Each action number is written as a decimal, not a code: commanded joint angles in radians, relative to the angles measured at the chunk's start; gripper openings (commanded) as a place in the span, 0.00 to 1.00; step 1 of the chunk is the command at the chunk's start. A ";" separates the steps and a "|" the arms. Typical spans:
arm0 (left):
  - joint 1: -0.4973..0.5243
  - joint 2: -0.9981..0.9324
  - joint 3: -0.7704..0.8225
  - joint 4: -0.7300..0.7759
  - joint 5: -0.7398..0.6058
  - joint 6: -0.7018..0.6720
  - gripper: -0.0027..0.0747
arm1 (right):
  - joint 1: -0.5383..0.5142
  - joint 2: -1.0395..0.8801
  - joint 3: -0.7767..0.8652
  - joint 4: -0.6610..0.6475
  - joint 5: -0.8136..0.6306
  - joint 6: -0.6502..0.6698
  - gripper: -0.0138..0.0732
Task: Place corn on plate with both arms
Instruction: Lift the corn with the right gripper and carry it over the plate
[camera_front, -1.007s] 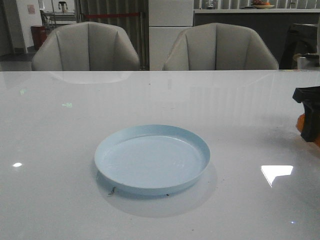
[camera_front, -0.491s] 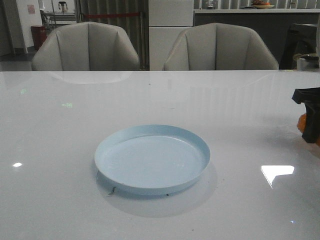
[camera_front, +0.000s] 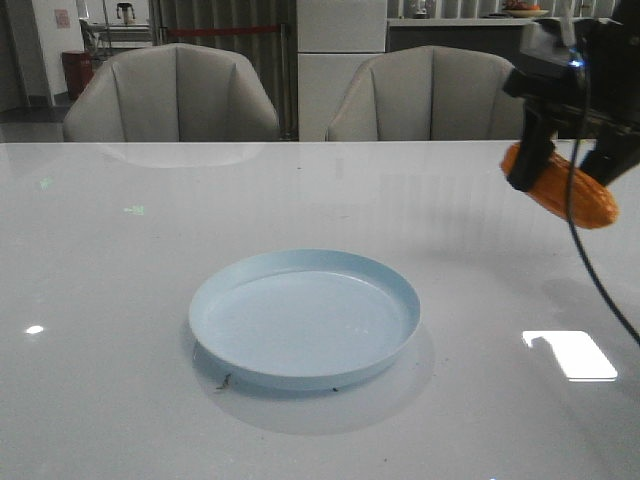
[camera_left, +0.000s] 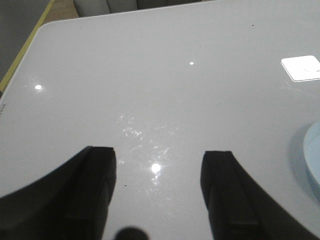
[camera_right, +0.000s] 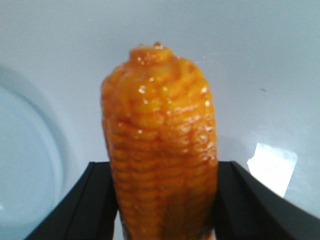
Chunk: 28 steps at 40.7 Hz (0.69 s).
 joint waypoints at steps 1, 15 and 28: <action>0.001 -0.003 -0.028 -0.012 -0.078 -0.005 0.60 | 0.077 -0.054 -0.082 0.037 0.023 -0.010 0.39; 0.001 -0.003 -0.028 -0.012 -0.078 -0.005 0.60 | 0.308 -0.052 -0.121 0.040 0.014 -0.010 0.39; 0.001 -0.003 -0.028 -0.012 -0.078 -0.005 0.60 | 0.388 -0.048 -0.121 0.040 -0.005 -0.010 0.39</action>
